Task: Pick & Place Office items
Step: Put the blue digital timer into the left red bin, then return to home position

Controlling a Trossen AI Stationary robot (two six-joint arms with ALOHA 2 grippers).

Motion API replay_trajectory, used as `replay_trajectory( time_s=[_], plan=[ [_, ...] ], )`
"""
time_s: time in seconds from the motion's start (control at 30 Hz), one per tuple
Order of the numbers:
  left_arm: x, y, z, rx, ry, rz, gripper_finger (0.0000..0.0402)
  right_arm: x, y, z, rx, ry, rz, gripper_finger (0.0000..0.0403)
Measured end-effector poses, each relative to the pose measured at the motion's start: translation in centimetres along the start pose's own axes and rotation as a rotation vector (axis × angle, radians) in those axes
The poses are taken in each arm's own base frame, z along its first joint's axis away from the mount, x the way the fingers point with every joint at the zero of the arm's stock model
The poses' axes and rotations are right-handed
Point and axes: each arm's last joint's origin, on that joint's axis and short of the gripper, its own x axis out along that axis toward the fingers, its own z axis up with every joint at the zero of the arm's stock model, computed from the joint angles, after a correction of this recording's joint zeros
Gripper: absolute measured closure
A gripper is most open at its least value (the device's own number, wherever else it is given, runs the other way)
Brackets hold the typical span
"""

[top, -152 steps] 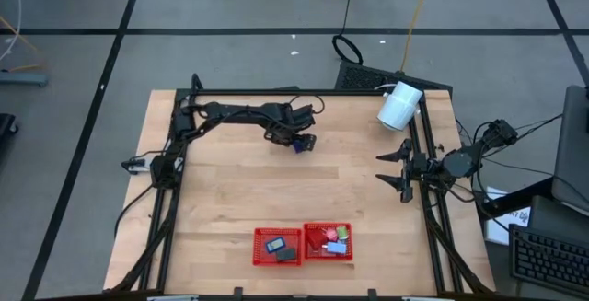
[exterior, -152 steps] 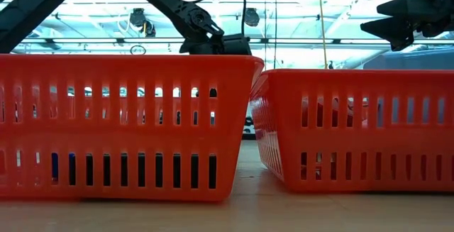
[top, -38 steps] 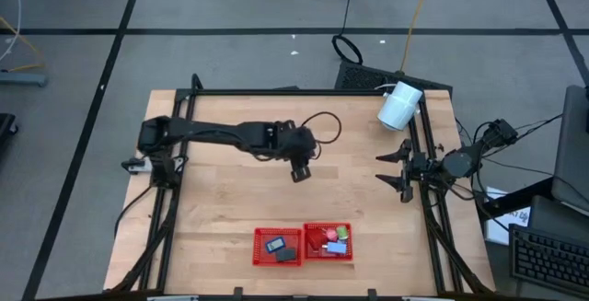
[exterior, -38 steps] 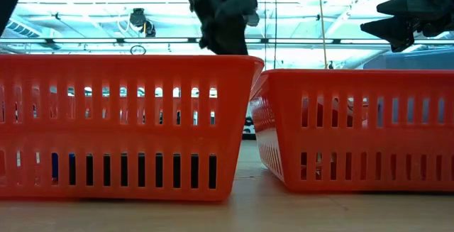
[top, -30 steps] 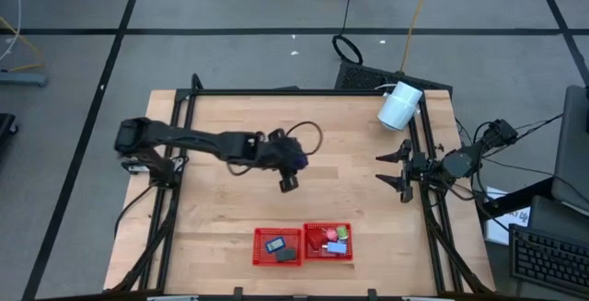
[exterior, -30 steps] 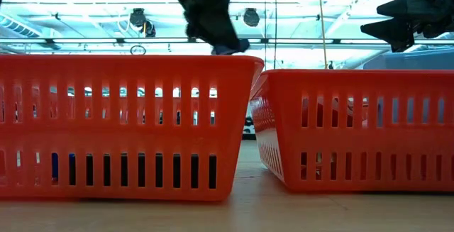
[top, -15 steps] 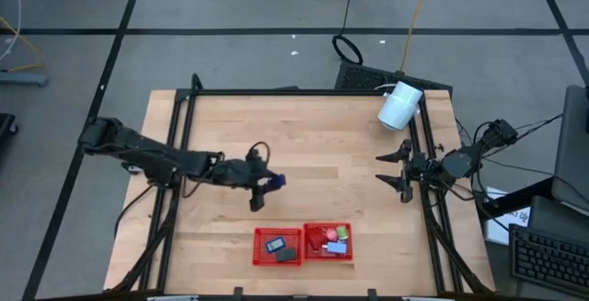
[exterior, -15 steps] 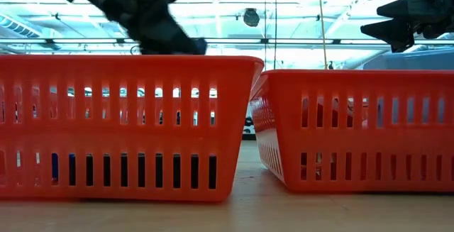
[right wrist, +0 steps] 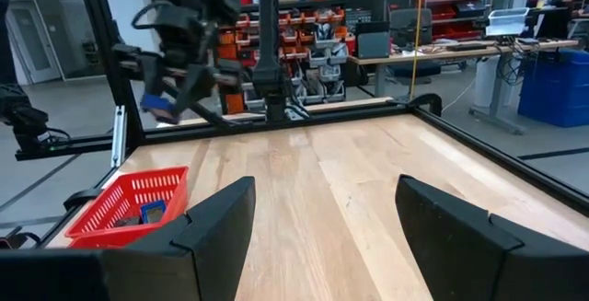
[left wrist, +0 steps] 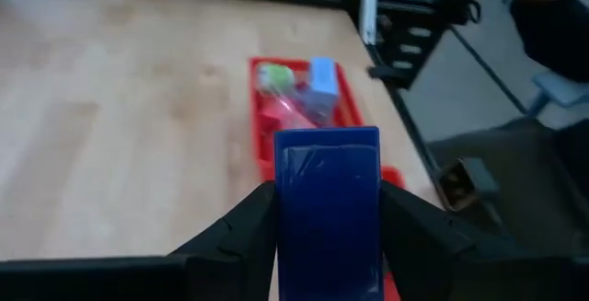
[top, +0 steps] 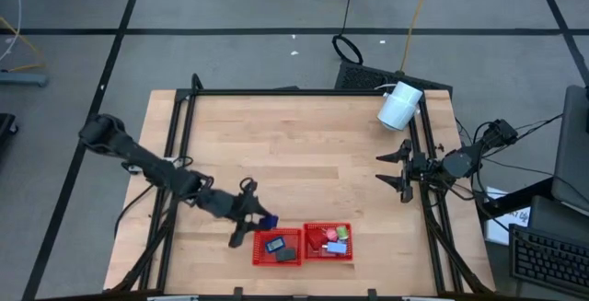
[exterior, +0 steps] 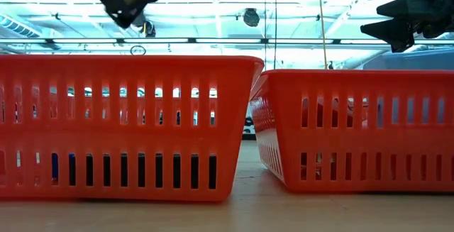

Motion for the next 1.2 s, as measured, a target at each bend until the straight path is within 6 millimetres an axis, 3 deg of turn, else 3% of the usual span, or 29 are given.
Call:
replay_trajectory(
  time_s=[0.37,0.73,0.93,1.2],
  plan=[
    [3.3,-3.2,-1.2,-0.055,0.116,-0.043,0.0236,0.0,0.0,0.0,0.001,0.000,0.000,0.0149],
    [8.9,-4.0,-3.4,-0.028,0.302,-0.107,0.0239,0.0,0.0,0.0,0.002,0.000,0.000,0.0149],
    [9.4,-3.2,-3.3,-0.058,0.304,-0.076,0.0215,0.0,0.0,0.0,0.002,-0.001,0.000,0.0149],
    [9.5,-2.6,-3.1,-0.078,0.306,-0.057,0.0256,0.0,0.0,0.0,0.002,-0.001,0.000,0.0149]
  ],
)
